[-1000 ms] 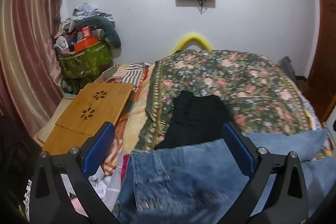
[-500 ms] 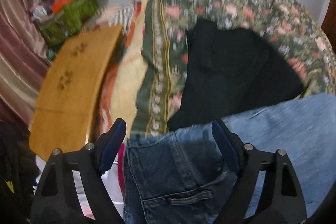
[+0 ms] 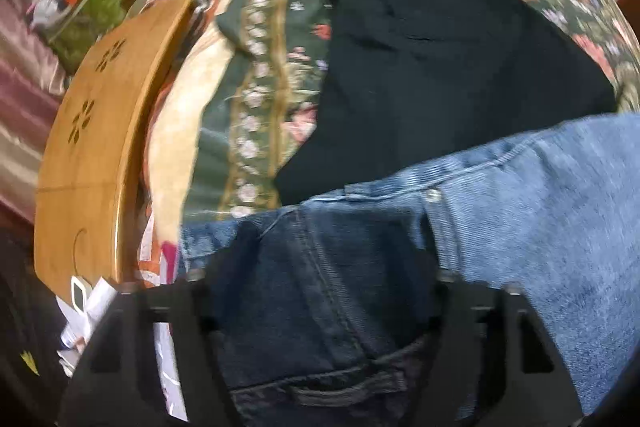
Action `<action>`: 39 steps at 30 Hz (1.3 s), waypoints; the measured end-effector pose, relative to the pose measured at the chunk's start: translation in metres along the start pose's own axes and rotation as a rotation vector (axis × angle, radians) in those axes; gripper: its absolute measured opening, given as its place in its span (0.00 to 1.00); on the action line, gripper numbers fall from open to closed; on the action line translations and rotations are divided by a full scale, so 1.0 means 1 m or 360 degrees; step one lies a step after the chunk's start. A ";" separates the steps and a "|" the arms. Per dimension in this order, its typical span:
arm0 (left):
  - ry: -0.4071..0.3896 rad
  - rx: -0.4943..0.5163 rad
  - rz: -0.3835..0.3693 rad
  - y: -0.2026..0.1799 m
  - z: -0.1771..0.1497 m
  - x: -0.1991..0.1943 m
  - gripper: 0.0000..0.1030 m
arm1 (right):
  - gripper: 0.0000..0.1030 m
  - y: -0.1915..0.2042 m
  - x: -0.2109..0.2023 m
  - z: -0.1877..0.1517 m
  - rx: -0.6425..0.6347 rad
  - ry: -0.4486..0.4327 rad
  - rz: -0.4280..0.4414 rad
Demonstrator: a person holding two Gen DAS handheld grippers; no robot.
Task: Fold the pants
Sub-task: 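Lower both tools and grasp the jeans waistband edge with each gripper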
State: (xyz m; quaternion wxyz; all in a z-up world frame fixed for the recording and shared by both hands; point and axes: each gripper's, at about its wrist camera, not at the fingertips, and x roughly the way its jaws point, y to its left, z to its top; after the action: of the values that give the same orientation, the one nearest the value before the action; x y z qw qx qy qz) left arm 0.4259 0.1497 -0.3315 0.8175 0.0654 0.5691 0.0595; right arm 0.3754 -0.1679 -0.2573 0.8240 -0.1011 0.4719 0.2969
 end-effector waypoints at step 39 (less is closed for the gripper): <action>-0.0442 -0.0207 -0.0060 0.049 -0.076 -0.195 0.17 | 0.07 0.097 -0.123 -0.044 -0.0194 -0.0305 -0.0265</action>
State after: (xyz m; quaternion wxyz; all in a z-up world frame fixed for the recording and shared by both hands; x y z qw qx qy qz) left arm 0.2863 0.1674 -0.1693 0.8919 0.0091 0.4465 0.0712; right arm 0.2410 -0.1582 -0.1668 0.8793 -0.1609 0.3622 0.2640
